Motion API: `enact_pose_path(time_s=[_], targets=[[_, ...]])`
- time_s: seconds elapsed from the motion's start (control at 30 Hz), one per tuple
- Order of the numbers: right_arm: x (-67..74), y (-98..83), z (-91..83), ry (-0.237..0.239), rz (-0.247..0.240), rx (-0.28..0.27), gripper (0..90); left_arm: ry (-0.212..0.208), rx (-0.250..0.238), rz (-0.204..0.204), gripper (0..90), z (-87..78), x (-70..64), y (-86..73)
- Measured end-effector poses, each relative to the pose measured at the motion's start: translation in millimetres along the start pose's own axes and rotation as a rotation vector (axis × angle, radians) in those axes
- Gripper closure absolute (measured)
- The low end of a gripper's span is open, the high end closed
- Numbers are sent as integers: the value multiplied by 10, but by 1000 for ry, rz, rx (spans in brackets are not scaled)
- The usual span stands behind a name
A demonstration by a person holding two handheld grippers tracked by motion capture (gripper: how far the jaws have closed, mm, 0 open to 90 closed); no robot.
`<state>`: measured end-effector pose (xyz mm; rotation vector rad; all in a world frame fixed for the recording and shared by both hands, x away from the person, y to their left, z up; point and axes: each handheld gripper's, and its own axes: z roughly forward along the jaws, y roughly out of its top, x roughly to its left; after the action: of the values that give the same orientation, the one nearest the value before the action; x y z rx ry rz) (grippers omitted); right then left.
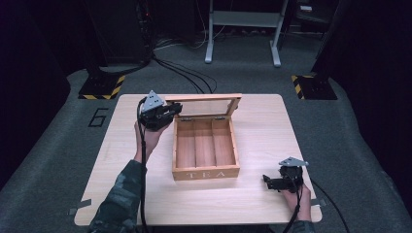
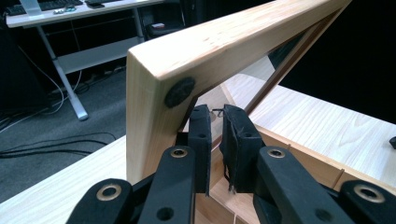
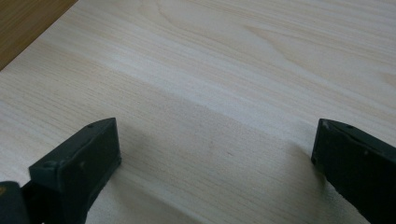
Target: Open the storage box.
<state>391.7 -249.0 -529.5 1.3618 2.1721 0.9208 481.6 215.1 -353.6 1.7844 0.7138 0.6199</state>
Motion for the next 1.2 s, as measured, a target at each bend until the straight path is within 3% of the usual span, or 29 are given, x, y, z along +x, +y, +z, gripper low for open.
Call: enact_pose_path(time_s=[0.47,1.2], targets=[[0,0,0,0,-1,0,7,1,-6,-15,815,-1,-12,9],[0,0,0,0,0,0,7,3,-1,-3,816,-1,-1,17]])
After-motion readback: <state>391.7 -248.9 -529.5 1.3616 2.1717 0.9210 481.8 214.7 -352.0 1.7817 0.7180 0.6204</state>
